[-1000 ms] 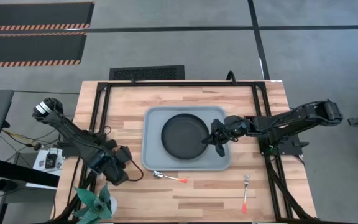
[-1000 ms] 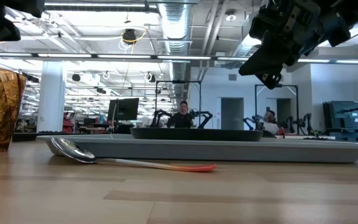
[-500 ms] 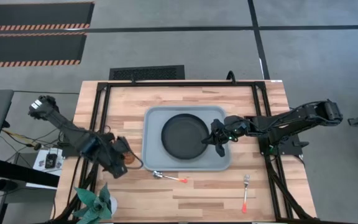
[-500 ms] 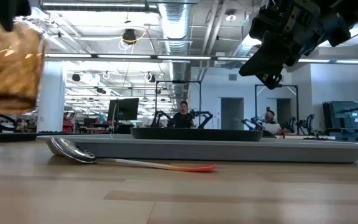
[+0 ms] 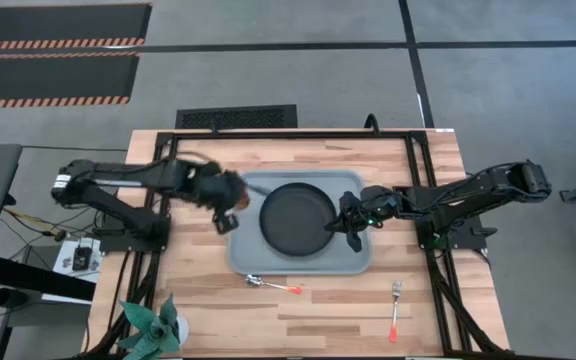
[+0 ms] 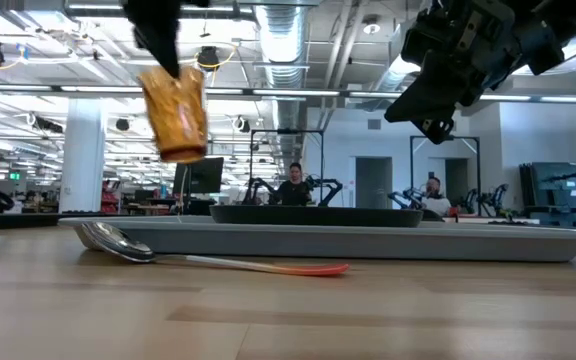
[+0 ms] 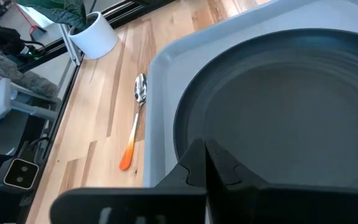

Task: Pick and place plate/cup/fork/spoon on tray
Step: Put the brown cup on the gray tray to the top left of the black plate, then adjust the black plate on the gray tray

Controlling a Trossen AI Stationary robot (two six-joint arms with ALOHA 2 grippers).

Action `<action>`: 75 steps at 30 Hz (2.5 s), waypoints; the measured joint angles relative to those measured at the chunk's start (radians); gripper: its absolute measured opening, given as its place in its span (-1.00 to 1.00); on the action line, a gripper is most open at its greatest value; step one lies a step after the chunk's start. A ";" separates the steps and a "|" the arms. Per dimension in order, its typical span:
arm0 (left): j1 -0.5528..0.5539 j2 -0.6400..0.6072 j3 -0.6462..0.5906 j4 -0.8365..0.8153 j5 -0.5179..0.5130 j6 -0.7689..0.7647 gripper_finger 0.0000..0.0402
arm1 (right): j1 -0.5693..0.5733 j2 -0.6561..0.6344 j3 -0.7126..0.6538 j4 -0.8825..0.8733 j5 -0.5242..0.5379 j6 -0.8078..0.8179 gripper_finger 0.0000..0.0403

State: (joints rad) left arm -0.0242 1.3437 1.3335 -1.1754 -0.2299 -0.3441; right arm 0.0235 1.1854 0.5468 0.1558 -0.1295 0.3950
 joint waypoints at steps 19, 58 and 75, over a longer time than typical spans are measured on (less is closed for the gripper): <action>0.254 0.323 0.012 0.127 0.091 0.414 -1.00 | 0.000 0.000 0.000 -0.006 0.047 0.007 -0.97; 0.330 0.349 0.004 0.139 0.173 0.369 -0.71 | 0.000 0.000 0.000 -0.006 0.051 0.008 -0.97; 0.330 0.348 0.104 0.090 0.163 0.372 -0.59 | 0.000 0.000 0.000 -0.006 0.051 0.008 -0.94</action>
State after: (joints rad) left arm 0.3058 1.6917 1.4370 -1.0854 -0.0673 0.0278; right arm 0.0235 1.1851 0.5468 0.1501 -0.0782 0.4026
